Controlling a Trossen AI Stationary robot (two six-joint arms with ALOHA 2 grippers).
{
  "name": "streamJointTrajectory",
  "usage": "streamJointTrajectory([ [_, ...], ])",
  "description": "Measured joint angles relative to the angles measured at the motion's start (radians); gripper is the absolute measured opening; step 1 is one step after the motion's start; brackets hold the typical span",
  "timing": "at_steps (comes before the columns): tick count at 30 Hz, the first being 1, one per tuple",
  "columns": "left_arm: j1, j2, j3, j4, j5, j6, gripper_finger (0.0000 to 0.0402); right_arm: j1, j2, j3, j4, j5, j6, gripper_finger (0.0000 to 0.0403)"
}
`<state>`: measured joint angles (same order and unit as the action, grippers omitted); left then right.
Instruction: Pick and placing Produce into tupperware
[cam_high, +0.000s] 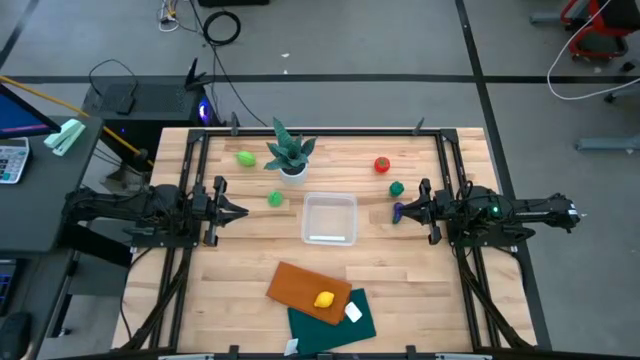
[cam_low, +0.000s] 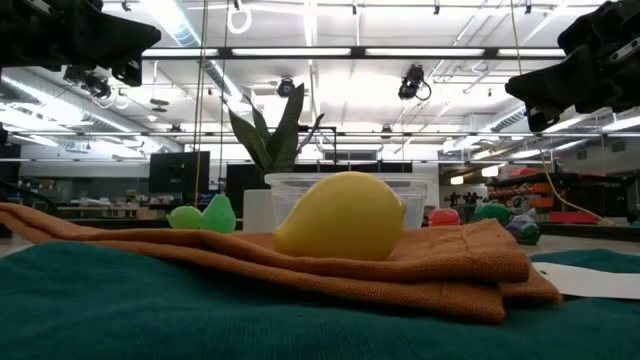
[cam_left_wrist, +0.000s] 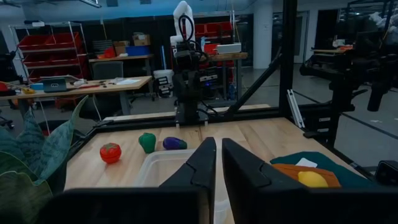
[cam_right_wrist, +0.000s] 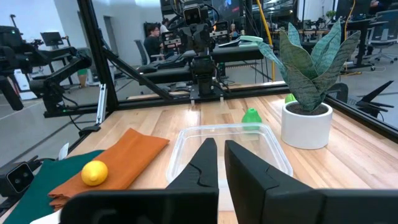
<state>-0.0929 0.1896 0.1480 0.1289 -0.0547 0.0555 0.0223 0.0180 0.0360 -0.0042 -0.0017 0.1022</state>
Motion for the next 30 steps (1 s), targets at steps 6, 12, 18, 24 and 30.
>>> streamJointTrajectory([
  [6, 0.0, 0.0, 0.0, 0.0, 0.0, 0.0, 0.0031, 0.0, 0.0, 0.0, 0.0, 0.0, 0.0, 0.0],
  [12, 0.0, 0.0, 0.0, 0.0, 0.0, 0.0, 0.0039, 0.0, 0.0, 0.0, 0.0, 0.0, 0.0, 0.0],
  [18, 0.0, 0.0, 0.0, 0.0, 0.0, 0.0, 0.0037, 0.0, 0.0, 0.0, 0.0, 0.0, 0.0, 0.0],
  [24, 0.0, 0.0, 0.0, 0.0, 0.0, 0.0, 0.0028, 0.0, 0.0, 0.0, 0.0, 0.0, 0.0, 0.0],
  [30, 0.0, 0.0, 0.0, 0.0, 0.0, 0.0, 0.0034, 0.0, 0.0, 0.0, 0.0, 0.0, 0.0, 0.0],
])
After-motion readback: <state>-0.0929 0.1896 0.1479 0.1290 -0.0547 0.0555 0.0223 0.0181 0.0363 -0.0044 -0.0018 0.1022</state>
